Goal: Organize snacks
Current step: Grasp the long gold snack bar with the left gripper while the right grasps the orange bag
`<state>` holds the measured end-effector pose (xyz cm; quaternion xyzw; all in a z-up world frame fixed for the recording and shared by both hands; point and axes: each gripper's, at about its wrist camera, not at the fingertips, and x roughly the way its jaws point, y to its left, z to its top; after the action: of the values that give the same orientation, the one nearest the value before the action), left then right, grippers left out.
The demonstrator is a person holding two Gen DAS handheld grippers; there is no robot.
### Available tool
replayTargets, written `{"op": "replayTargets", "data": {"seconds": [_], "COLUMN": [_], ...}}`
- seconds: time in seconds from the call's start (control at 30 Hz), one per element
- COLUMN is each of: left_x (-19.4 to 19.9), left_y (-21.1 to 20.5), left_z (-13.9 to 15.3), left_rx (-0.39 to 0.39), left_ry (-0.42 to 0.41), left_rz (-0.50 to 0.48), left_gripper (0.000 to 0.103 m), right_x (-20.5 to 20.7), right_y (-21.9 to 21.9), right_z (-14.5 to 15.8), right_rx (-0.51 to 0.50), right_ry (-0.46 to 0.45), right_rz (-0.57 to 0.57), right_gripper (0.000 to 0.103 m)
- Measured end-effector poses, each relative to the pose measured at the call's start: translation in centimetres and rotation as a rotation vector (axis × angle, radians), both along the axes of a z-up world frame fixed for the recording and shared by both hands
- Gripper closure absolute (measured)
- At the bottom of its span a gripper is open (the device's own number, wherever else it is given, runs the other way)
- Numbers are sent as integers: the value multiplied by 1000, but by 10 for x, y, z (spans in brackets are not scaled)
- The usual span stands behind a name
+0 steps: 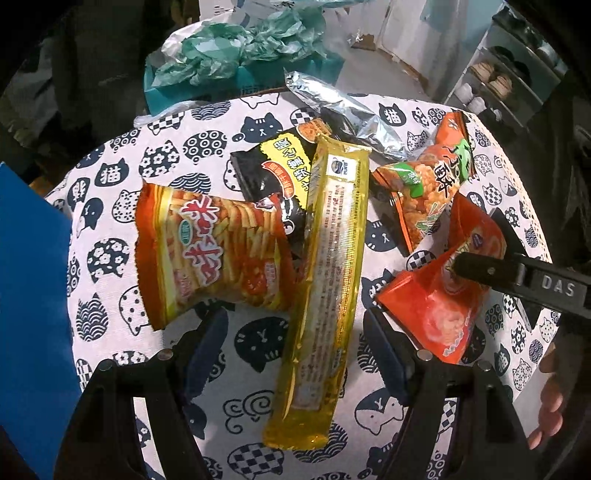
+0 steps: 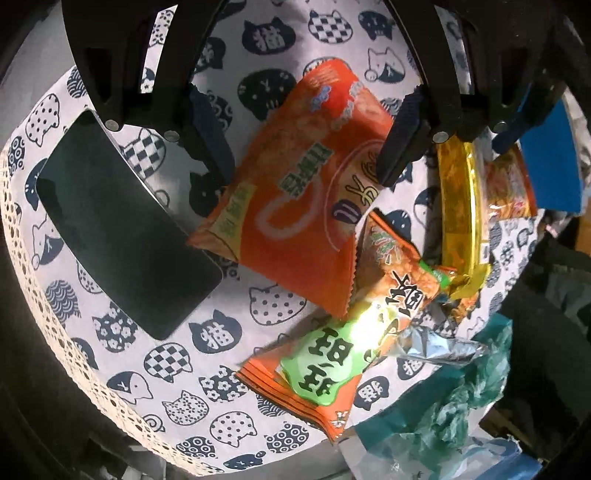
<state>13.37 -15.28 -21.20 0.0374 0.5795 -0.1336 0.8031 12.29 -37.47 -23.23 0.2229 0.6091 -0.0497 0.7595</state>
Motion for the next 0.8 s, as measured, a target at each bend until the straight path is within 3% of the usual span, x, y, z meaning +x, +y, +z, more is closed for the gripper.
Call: {"op": "replayTargets", "data": {"seconds": [0.57,0.7,0.8], "left_x": [3,3,4], "left_y": [-1,-1,-4], "left_z": [-16,-17,-19], "left_rx": [-38,-53,-69], "left_ry": [56,63,75], "left_rz": [10,13,6], "left_gripper": [26,26,39], "right_x": [35,33,32], "right_y": [33,43,48], "right_z": [-19,-15,-9], "right_rx": [-34,-33,-51], "right_ry": [-17,-39,-54], "right_rz": [80,139,169], "right_gripper": [25,48,56]}}
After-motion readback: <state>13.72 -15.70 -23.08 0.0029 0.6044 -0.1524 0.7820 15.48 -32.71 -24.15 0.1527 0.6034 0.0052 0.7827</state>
